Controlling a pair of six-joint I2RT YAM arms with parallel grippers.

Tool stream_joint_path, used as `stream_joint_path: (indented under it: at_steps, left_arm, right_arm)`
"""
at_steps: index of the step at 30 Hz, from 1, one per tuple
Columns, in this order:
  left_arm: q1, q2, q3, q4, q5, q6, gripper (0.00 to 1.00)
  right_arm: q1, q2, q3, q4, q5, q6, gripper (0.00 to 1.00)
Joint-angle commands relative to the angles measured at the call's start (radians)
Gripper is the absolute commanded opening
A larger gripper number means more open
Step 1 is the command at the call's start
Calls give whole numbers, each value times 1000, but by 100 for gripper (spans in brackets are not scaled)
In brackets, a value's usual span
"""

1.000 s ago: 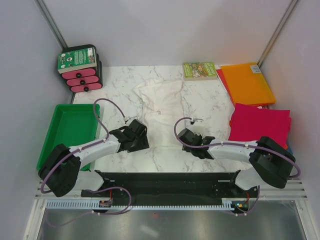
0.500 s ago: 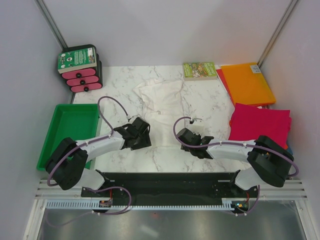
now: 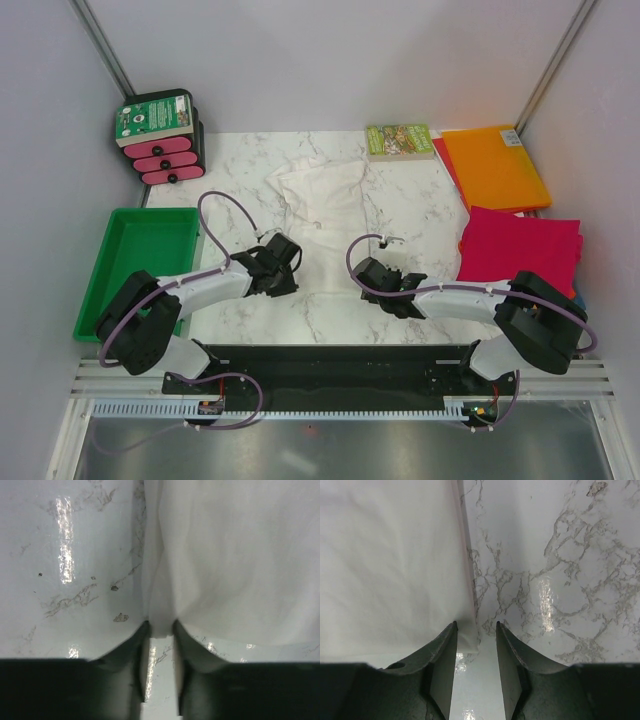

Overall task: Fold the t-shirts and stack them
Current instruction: Grab one side of the 2/3 rectangular tshirt with both arms

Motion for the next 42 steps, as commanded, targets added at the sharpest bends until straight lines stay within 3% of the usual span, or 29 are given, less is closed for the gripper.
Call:
stream_joint_path:
  at_steps: [1,3,9,10,13,14,15,27,34,42]
  left_arm:
    - [-4,9,-46,-39,5,-10,12]
    - [-4,12,-42,-45,7,-10,2]
    - [-4,12,-36,-45,16,-7,2]
    - [-4,12,-36,-47,17,-6,2]
    - [-4,4,-36,-50,22,-4,2]
    - [-4,1,-40,-51,22,-1,2]
    - [-4,-2,-40,-53,23,1,2]
    - [-9,-196,-135,-96,72,-9,2]
    - [-33,-425,-239,-169,125,-71,2]
    - [-116,-611,-264,-296,137,-130,2]
  right_arm:
    - [21,31,-43,-55,-82,44,44]
    - [23,34,-43,-57,-82,46,44]
    - [29,37,-34,-45,-92,50,42]
    - [29,40,-29,-40,-97,55,39]
    - [30,56,-25,-41,-109,61,16]
    - [32,62,-25,-45,-112,70,4]
    - [32,65,-25,-48,-120,76,0]
    - [136,-36,-52,-155,-79,181,0]
    - [292,-145,-54,-310,-27,311,0]
    - [463,-141,22,-464,84,457,0]
